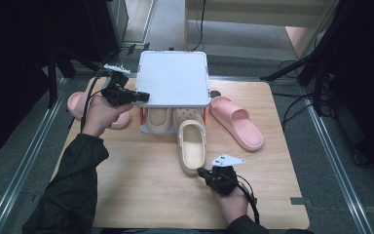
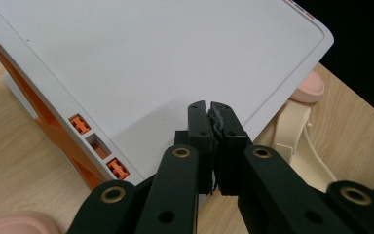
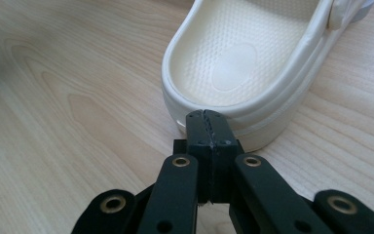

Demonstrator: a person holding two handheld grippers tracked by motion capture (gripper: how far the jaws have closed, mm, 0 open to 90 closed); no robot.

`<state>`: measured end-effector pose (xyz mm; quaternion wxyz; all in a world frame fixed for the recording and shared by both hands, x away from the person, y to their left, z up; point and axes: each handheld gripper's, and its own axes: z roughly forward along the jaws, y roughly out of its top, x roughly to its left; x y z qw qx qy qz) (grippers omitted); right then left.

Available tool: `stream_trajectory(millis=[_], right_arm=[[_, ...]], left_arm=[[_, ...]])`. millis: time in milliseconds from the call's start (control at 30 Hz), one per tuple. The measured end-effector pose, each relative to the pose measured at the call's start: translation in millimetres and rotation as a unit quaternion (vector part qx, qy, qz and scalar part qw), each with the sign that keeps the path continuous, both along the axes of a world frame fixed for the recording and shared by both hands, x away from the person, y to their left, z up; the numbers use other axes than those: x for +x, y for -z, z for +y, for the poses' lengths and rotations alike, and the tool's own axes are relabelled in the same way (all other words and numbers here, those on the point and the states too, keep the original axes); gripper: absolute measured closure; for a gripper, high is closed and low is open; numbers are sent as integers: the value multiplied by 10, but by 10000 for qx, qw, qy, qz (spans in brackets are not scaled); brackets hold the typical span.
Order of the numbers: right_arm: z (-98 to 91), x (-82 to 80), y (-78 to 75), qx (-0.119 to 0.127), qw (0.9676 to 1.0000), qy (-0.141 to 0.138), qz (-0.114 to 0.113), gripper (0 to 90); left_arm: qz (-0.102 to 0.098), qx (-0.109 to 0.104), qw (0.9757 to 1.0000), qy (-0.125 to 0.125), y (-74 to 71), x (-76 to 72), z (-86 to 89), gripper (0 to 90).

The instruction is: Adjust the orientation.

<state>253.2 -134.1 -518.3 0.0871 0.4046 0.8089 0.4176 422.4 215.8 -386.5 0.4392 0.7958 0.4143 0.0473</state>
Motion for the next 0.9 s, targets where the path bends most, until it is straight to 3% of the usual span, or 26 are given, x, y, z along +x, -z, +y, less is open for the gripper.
stream_trajectory(millis=[333, 567, 767, 900], right_arm=[[73, 59, -9, -12, 10000, -5, -68, 900], [140, 104, -65, -36, 9996, -26, -273, 900], [165, 246, -132, 34, 9996, -12, -265, 900], [192, 227, -136, -5, 9997, -60, -252, 900]], left_arm=[[15, -18, 10000, 10, 1, 1, 3, 875], [20, -31, 10000, 23, 2, 2, 5, 875], [24, -34, 10000, 22, 2, 2, 8, 875], [26, -38, 10000, 30, 3, 3, 10, 875]])
